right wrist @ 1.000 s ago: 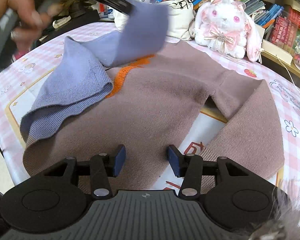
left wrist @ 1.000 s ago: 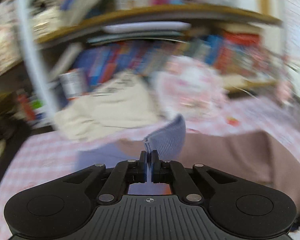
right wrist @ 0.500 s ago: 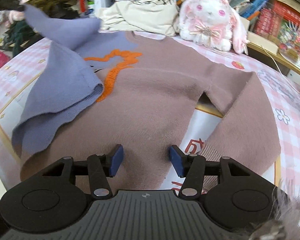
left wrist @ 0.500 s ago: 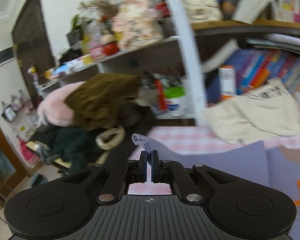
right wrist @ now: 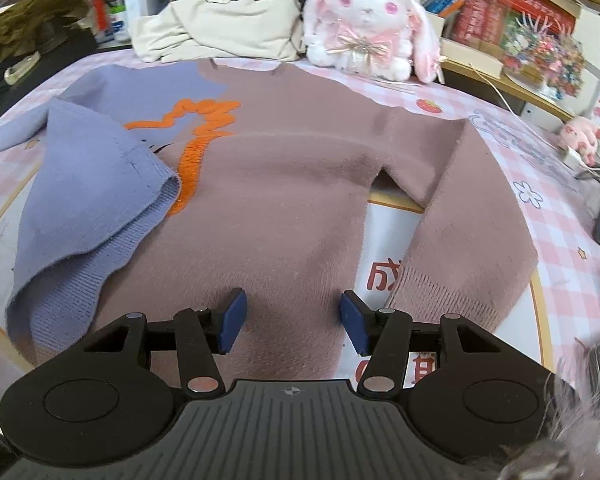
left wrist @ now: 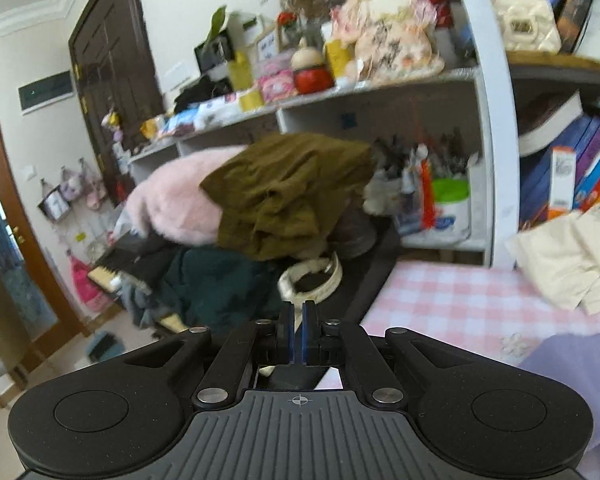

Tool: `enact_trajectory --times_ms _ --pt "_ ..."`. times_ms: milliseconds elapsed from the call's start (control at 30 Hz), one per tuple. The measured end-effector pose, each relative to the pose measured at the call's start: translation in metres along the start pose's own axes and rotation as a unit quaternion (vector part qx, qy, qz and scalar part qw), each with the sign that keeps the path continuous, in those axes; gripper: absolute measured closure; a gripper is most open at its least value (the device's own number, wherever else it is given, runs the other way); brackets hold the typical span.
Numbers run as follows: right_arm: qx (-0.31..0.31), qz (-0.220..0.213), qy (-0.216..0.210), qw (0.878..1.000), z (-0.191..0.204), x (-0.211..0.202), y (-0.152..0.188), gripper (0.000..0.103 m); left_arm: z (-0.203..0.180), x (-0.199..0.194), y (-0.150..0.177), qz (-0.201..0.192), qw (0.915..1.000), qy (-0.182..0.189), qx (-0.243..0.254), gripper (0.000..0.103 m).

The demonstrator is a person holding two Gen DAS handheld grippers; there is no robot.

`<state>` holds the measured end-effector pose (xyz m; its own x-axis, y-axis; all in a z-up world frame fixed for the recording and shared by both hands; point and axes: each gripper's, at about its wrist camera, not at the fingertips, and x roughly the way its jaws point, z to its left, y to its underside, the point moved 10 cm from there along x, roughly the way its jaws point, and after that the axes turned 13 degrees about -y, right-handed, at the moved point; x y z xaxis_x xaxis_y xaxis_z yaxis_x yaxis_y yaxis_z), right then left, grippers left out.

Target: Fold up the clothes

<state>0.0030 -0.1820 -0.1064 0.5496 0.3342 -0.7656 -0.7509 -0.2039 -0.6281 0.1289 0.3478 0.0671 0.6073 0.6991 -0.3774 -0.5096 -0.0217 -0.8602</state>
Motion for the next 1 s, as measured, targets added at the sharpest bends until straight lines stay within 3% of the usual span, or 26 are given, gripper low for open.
enact_trajectory --times_ms 100,167,300,367,433,500,633,767,900,933,967,1000 --pt "0.003 -0.002 0.007 1.0 0.001 0.001 0.0 0.053 -0.047 -0.029 0.019 0.009 0.9944 0.1 0.032 0.094" --pt "0.004 -0.002 0.008 1.0 0.001 0.002 -0.001 0.053 -0.095 -0.063 0.042 0.025 0.9803 0.18 0.076 0.09" --pt "0.007 0.003 0.003 1.0 0.0 0.003 -0.003 0.052 -0.189 -0.162 0.091 0.027 0.9256 0.344 0.155 0.089" --pt "0.006 0.005 -0.001 1.0 0.0 0.003 -0.003 0.052 -0.226 -0.212 0.109 0.013 0.8945 0.403 0.193 0.08" --pt "0.003 0.005 -0.004 1.0 0.0 0.003 -0.003 0.052 -0.257 -0.256 0.127 -0.01 0.8647 0.443 0.237 0.067" --pt "-0.001 0.005 -0.009 1.0 0.0 0.003 -0.003 0.052 -0.279 -0.286 0.144 -0.043 0.8446 0.449 0.288 0.06" --pt "-0.013 0.005 -0.021 1.0 0.0 0.003 -0.003 0.051 -0.307 -0.311 0.173 -0.104 0.8288 0.41 0.367 0.06" --pt "-0.027 0.006 -0.036 0.999 -0.001 0.004 -0.004 0.05 -0.315 -0.311 0.185 -0.129 0.8344 0.359 0.398 0.06" --pt "-0.041 0.009 -0.052 0.998 -0.003 0.005 -0.005 0.049 -0.319 -0.297 0.182 -0.119 0.8486 0.339 0.388 0.064" --pt "-0.045 0.01 -0.055 0.997 -0.003 0.006 -0.005 0.049 -0.318 -0.293 0.179 -0.111 0.8559 0.336 0.377 0.087" --pt "-0.048 0.011 -0.058 0.997 -0.003 0.006 -0.005 0.049 -0.316 -0.287 0.176 -0.094 0.8647 0.331 0.366 0.095" --pt "-0.052 0.013 -0.062 0.997 -0.003 0.006 -0.005 0.049 -0.31 -0.283 0.171 -0.078 0.8757 0.329 0.344 0.096"
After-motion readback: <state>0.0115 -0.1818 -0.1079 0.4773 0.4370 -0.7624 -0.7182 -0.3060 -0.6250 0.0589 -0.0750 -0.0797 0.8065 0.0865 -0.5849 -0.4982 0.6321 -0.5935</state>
